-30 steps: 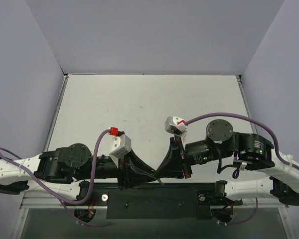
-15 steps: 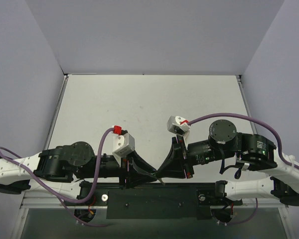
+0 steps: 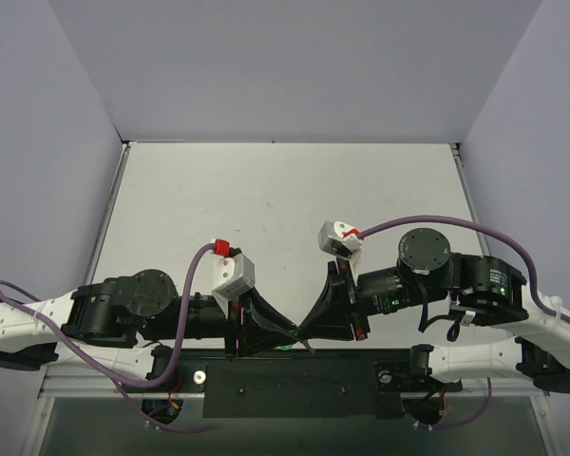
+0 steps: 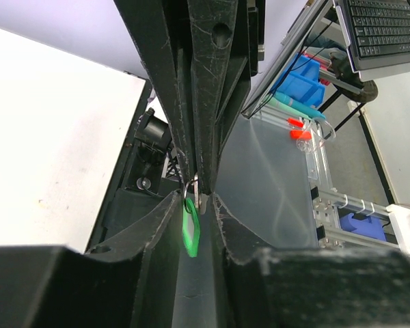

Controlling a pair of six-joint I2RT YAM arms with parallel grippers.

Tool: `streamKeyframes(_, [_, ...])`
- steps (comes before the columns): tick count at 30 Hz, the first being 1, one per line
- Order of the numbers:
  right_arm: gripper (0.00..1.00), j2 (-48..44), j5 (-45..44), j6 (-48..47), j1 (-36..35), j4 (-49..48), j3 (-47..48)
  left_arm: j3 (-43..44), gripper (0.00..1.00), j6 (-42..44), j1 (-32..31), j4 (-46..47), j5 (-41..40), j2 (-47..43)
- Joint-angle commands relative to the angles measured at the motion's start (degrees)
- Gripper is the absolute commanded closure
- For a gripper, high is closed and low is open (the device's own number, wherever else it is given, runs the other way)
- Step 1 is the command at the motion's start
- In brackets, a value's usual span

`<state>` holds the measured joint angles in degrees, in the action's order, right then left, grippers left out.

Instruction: Remove the keys from the keyring

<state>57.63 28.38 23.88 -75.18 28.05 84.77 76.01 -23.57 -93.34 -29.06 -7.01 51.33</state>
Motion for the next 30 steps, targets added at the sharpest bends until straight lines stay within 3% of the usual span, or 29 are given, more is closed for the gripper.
streamKeyframes(1, [1.00,0.38,1.06,-0.59,-0.67,-2.48,0.83,2.39,0.71,0.55,-0.09,-0.03,0.32,-0.88])
streamKeyframes(5, [1.00,0.64,1.15,-0.59,-0.67,-2.65,0.92,2.56,0.80,0.37,-0.09,-0.56,0.59,-0.36])
streamKeyframes(9, [1.00,0.73,1.06,-0.59,-0.59,-2.65,1.01,2.74,1.00,0.19,-0.09,-1.00,0.68,0.00])
streamKeyframes(14, [1.00,0.47,0.19,-0.32,-0.67,-2.91,0.75,2.22,1.00,-0.07,-0.09,0.23,0.33,0.00])
streamKeyframes(16, [0.92,0.12,-0.69,-0.24,-0.59,-3.00,0.31,1.95,1.00,-0.60,-0.09,0.93,-0.81,-0.09])
streamKeyframes(19, [0.68,-0.76,-2.71,0.38,-0.67,-3.80,-0.75,2.39,1.00,-1.47,-0.17,0.85,-3.09,0.35])
streamKeyframes(22, [0.57,-2.51,-5.26,0.82,-0.58,-4.84,-1.98,2.92,1.00,-2.44,-0.09,0.84,-5.12,0.87])
streamKeyframes(25, [0.54,-6.80,-14.72,1.87,-0.67,-6.51,-4.95,2.39,1.00,-3.32,-0.09,2.95,-7.58,0.70])
streamKeyframes(30, [0.54,-17.52,-28.20,7.57,-0.67,-18.72,-14.62,2.13,1.00,-5.25,-0.18,6.55,-11.00,0.44])
